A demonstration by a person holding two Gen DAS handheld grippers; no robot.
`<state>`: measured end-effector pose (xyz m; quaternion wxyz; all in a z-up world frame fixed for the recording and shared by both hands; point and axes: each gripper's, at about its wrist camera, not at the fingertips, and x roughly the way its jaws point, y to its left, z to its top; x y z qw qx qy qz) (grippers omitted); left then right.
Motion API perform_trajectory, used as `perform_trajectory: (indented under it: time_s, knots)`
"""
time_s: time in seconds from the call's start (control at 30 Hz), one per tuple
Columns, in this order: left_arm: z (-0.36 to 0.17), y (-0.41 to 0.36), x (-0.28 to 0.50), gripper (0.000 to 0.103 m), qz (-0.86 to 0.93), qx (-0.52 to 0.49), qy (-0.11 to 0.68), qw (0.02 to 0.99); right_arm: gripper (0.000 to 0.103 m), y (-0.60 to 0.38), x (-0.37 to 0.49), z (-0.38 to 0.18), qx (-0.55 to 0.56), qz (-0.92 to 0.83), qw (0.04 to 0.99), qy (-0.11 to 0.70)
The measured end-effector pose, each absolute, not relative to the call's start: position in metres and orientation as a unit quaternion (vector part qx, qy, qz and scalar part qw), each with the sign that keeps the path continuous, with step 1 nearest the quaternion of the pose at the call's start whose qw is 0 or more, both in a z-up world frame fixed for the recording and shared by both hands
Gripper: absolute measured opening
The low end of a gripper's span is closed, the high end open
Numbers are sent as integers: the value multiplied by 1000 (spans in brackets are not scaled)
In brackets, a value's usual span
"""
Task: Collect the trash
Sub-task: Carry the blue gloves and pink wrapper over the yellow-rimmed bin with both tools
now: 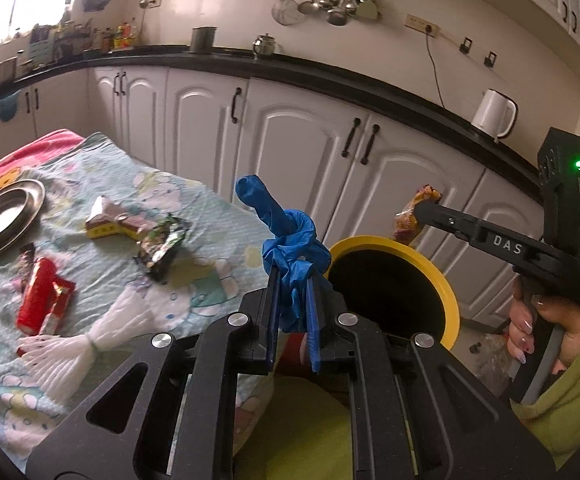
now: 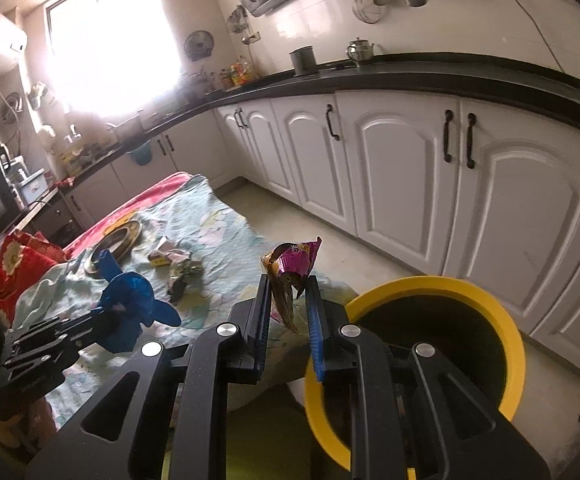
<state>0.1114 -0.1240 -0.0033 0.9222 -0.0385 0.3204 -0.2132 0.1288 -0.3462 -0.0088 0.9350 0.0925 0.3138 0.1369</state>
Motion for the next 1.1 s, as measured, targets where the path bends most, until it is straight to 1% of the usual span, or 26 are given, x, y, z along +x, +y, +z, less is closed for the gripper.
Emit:
perform_trajectory:
  time_s: [0.27,1.1]
  knots:
    - [-10,-146,116,7,-233,-26,326,916,17,-365,129,-18,86,107,939,317]
    - [-47,-215,125,7,-301,14,359,883,19,-419,138,-51,115,51,929,348]
